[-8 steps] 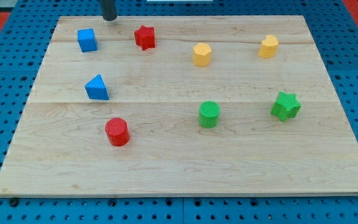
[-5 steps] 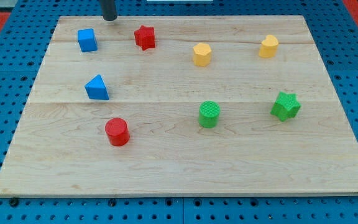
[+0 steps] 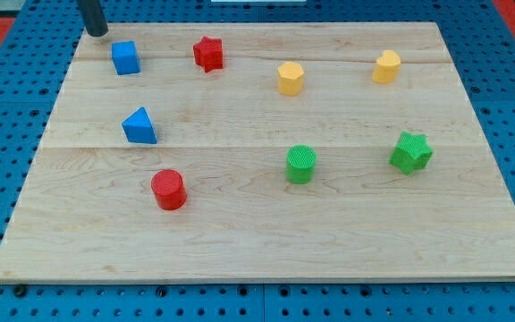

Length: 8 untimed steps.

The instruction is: Move the blue cube towards center

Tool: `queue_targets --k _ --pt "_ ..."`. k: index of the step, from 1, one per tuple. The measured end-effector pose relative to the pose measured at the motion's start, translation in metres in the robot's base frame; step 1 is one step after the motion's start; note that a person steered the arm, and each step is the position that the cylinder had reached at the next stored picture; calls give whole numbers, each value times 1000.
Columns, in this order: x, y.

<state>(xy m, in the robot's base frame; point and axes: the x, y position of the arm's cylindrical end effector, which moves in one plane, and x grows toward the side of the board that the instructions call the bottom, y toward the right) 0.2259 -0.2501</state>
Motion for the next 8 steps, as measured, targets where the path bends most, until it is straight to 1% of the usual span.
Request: queue_targets --k 1,2,3,4,5,6,7,8 --pt "35 31" --pt "61 65" --pt "45 45" --pt "37 12" --pt "78 42" --pt "111 84" --pt "118 98" --pt "104 48"
